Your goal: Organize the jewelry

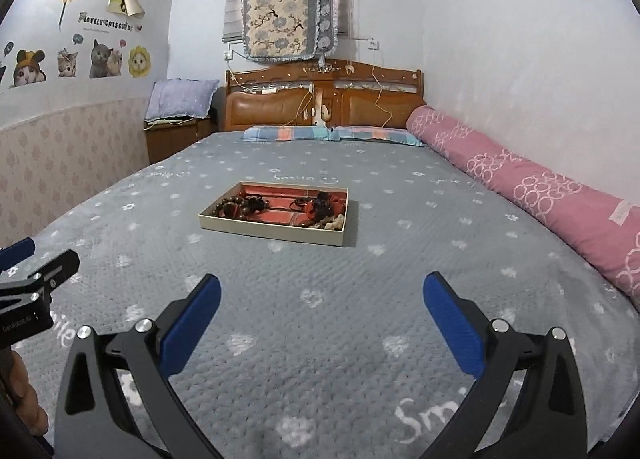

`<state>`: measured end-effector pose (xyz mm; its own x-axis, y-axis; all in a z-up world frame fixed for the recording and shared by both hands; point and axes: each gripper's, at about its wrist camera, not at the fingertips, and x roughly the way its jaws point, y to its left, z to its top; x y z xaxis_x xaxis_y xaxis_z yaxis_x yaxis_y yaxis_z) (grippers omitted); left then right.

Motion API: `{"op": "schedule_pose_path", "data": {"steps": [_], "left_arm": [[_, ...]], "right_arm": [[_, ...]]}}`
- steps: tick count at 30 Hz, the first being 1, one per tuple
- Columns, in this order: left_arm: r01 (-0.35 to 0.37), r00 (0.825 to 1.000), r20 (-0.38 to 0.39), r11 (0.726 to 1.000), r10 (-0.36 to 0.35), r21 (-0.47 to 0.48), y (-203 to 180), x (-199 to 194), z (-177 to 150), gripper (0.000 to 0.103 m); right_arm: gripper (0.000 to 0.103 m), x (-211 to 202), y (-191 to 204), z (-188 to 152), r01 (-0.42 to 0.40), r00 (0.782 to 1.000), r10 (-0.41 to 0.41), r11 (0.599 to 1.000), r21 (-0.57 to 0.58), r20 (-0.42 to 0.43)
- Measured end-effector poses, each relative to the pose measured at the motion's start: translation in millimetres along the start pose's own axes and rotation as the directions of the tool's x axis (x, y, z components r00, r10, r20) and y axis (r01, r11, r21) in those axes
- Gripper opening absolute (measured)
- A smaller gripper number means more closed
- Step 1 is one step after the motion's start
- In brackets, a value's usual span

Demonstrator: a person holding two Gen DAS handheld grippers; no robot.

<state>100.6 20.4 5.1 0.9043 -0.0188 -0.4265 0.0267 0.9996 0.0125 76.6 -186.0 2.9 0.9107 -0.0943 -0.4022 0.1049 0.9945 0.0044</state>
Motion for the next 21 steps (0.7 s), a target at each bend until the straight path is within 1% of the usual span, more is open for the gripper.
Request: {"op": "schedule_pose_path", "data": {"steps": [4, 8, 10, 12, 21], "left_arm": [[-0.011, 0.999, 0.043, 1.000, 0.011, 0.005, -1.2, -14.9, 6.9, 0.098], [-0.015, 0.998, 0.063, 1.000, 0.014, 0.014, -3.9, -23.0, 9.4, 0.098], [-0.021, 0.997, 0.074, 1.000, 0.020, 0.019, -5.4, -25.9, 9.5, 0.098], [-0.022, 0.997, 0.077, 1.000, 0.020, 0.022, -6.8, -27.9, 10.0, 0.098], [-0.021, 0.995, 0.098, 1.000, 0.022, -0.006, -0.3, -36.1, 14.5, 0.098]], "right_arm": [[0.099, -15.1, 2.7, 2.1, -0.006, 1.000, 0.006, 1.000, -0.003, 0.018], [0.099, -20.9, 8.2, 2.6, 0.005, 1.000, -0.005, 1.000, -0.010, 0.028], [0.099, -24.5, 9.2, 1.6, -0.005, 0.999, 0.005, 1.000, -0.004, 0.032], [0.099, -28.7, 10.6, 1.1, 0.007, 0.999, -0.007, 1.000, -0.002, 0.040], [0.099, -43.2, 8.1, 6.1, 0.009, 0.996, -0.010, 1.000, 0.013, 0.084]]}}
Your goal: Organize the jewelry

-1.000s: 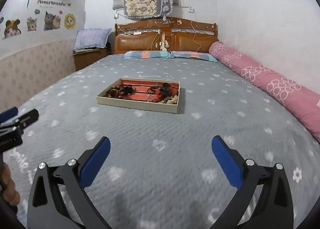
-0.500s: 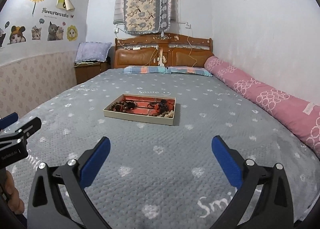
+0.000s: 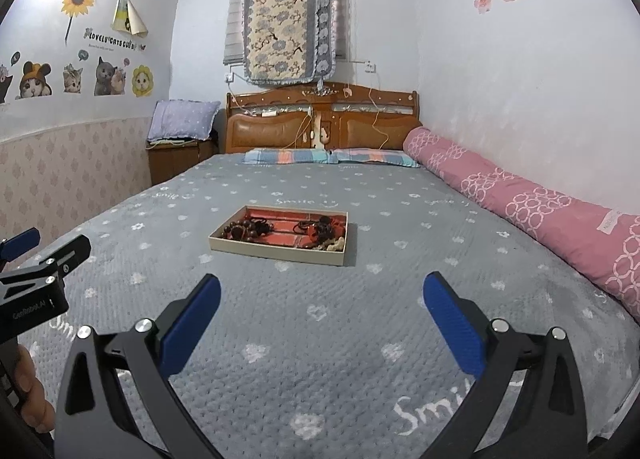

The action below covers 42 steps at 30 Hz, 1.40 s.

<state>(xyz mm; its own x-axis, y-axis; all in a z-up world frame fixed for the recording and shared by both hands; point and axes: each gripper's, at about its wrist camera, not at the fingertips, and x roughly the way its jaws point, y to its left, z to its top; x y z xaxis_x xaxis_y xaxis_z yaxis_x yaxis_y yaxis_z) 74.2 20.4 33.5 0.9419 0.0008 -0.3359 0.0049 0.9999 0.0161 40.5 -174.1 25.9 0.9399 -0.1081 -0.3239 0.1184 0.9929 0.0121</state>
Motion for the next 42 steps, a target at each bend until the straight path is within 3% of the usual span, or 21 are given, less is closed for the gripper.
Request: {"op": "schedule_pose_path", "data": {"steps": [42], "left_arm": [[-0.004, 0.999, 0.049, 1.000, 0.004, 0.013, -1.8, -17.3, 6.1, 0.098]], "right_arm": [[0.099, -16.6, -4.7, 8.9, 0.040, 0.998, -0.041, 0.999, 0.015, 0.043]]}}
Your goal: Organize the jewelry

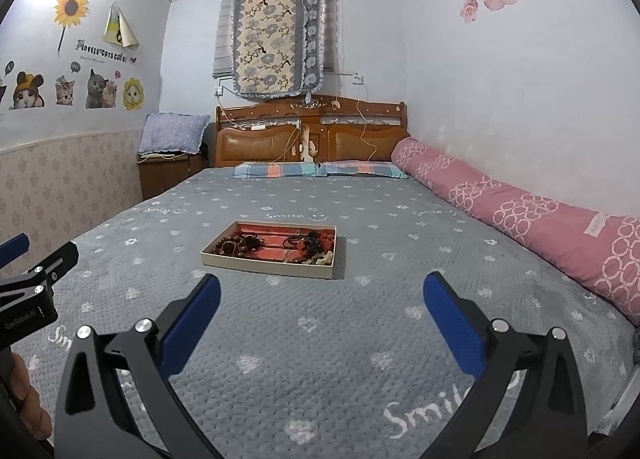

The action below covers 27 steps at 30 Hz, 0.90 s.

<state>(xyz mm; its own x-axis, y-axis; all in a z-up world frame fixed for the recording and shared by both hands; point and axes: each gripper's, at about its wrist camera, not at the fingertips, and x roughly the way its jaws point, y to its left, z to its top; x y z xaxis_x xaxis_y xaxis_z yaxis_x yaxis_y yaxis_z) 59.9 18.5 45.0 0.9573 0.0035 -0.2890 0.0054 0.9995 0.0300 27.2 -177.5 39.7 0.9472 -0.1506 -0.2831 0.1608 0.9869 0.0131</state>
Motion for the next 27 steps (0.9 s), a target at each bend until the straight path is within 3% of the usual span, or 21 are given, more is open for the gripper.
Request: {"op": "schedule_pose_path", "data": {"steps": [27], "left_arm": [[0.000, 1.000, 0.008, 1.000, 0.000, 0.005, -0.7, -4.8, 2.4, 0.098]], "right_arm": [[0.099, -1.9, 0.7, 1.8, 0.003, 1.000, -0.003, 1.000, 0.001, 0.005]]}}
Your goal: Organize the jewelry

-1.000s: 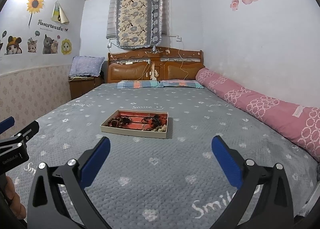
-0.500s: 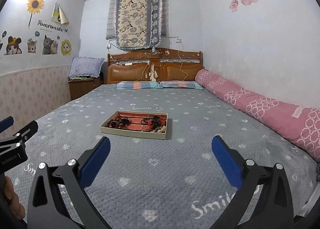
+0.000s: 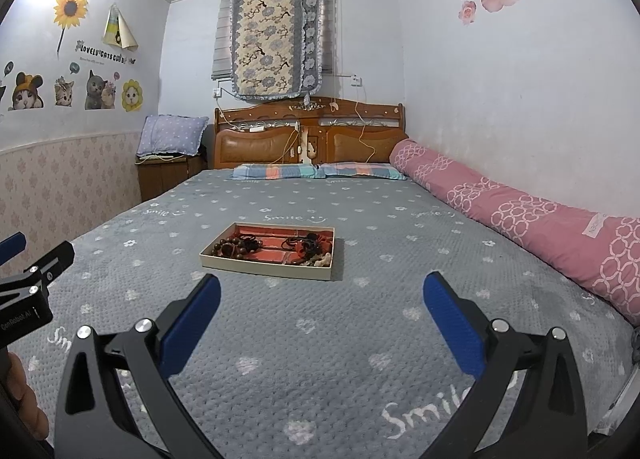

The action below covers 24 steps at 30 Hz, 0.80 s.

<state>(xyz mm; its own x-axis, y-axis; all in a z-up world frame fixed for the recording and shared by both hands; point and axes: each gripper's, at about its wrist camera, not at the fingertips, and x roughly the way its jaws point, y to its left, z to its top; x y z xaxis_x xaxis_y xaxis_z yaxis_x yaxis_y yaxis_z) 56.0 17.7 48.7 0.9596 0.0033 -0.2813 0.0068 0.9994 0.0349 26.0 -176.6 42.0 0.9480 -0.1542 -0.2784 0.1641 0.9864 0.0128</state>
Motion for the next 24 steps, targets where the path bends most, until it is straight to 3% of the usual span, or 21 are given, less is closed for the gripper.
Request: {"op": "schedule_pose_path", "data": {"steps": [24], "left_arm": [[0.002, 1.000, -0.001, 1.000, -0.002, 0.002, -2.4, -2.3, 4.2, 0.098]], "right_arm": [[0.099, -1.5, -0.9, 1.4, 0.004, 1.000, -0.004, 1.000, 0.001, 0.005]]}}
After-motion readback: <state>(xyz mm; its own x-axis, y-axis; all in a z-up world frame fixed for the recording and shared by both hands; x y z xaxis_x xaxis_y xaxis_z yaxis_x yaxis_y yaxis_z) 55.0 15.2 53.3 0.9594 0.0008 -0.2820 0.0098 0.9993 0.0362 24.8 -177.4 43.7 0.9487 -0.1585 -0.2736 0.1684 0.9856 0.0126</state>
